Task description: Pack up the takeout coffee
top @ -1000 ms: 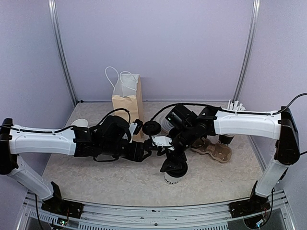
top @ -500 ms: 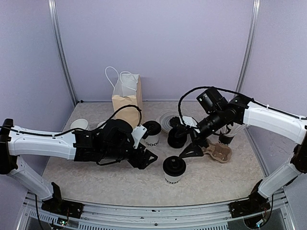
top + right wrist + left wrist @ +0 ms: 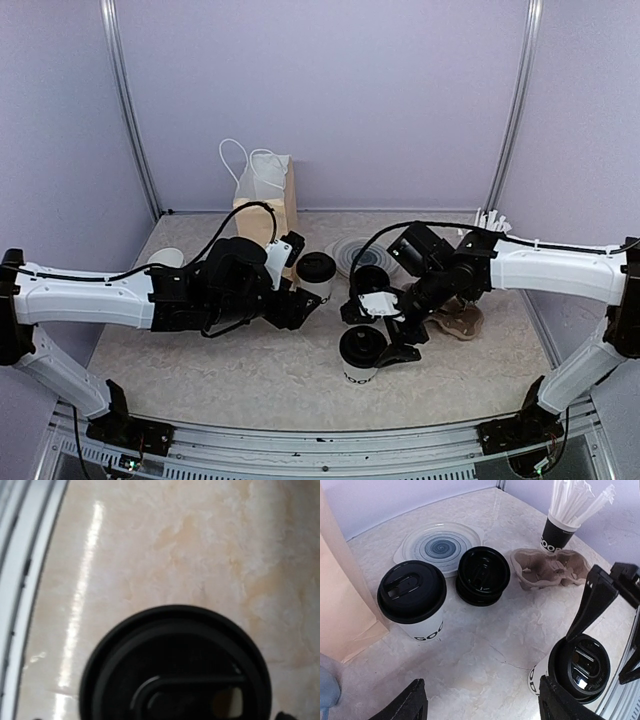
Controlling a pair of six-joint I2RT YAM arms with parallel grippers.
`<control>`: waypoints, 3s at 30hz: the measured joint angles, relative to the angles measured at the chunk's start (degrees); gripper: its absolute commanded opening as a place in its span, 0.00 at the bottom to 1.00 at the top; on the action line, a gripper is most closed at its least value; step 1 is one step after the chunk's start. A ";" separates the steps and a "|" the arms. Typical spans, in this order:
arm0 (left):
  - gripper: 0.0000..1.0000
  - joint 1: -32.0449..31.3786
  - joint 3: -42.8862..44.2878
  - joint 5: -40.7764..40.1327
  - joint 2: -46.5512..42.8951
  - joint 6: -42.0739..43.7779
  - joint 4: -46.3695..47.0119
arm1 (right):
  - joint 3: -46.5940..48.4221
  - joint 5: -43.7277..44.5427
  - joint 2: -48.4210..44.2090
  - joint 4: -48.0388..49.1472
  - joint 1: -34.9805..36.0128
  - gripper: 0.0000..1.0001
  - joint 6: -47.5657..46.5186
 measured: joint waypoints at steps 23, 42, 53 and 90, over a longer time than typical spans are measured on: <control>0.74 3.06 -7.72 -1.18 -8.63 -5.44 3.58 | 4.04 9.88 9.90 7.58 1.57 0.87 4.70; 0.74 11.80 -1.09 -4.22 -14.01 -6.78 -6.86 | 14.21 11.76 18.97 8.87 -5.77 0.88 10.08; 0.73 29.57 14.14 -2.01 -12.41 -6.10 -10.78 | 15.26 12.68 19.54 8.85 -5.95 0.99 11.45; 0.00 37.29 39.69 11.54 18.16 -9.29 -15.23 | 13.42 8.09 4.72 2.73 -9.20 0.99 10.60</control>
